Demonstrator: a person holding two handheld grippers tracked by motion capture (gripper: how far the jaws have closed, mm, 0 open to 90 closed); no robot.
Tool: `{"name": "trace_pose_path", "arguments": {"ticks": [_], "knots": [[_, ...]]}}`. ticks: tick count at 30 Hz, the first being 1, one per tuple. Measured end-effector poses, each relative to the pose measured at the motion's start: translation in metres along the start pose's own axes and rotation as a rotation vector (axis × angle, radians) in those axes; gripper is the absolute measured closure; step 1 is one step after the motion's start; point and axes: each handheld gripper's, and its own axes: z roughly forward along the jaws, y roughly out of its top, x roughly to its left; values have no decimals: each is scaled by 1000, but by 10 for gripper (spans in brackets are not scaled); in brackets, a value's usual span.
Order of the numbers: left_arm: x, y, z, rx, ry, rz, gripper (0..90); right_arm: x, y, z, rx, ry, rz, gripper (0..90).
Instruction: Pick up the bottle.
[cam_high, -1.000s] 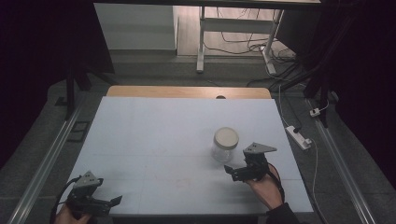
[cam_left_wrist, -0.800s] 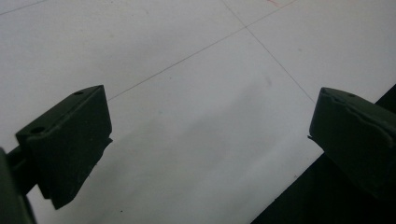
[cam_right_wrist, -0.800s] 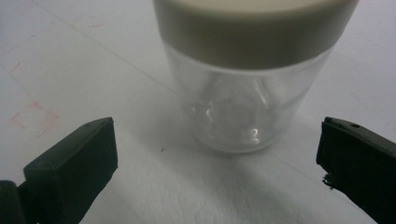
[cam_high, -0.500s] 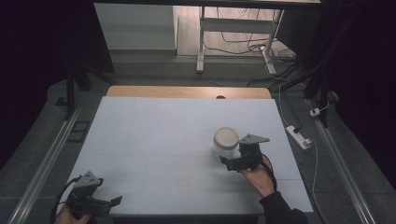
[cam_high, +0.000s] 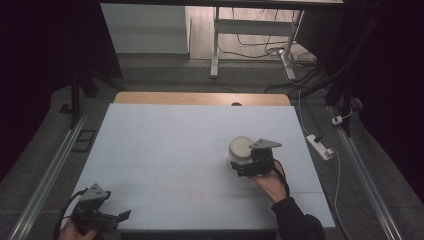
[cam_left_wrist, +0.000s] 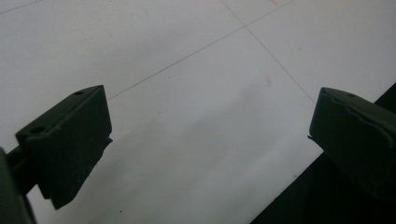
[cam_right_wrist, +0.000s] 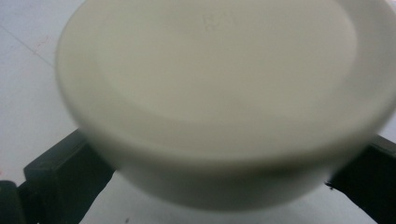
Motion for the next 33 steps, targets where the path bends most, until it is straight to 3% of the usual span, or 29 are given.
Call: {"name": "trace_pose_path", "arguments": {"ticks": [13,18,33], "knots": [[0,0,0,3,-1,3,3,0,1,10,-12,-6,8,11],[0,0,0,3,0,3,3,3,3,9,-15,-25,-42,56],[0,0,0,-1,-2,5,3,6,4,7,-13,-45,-47,63]]}}
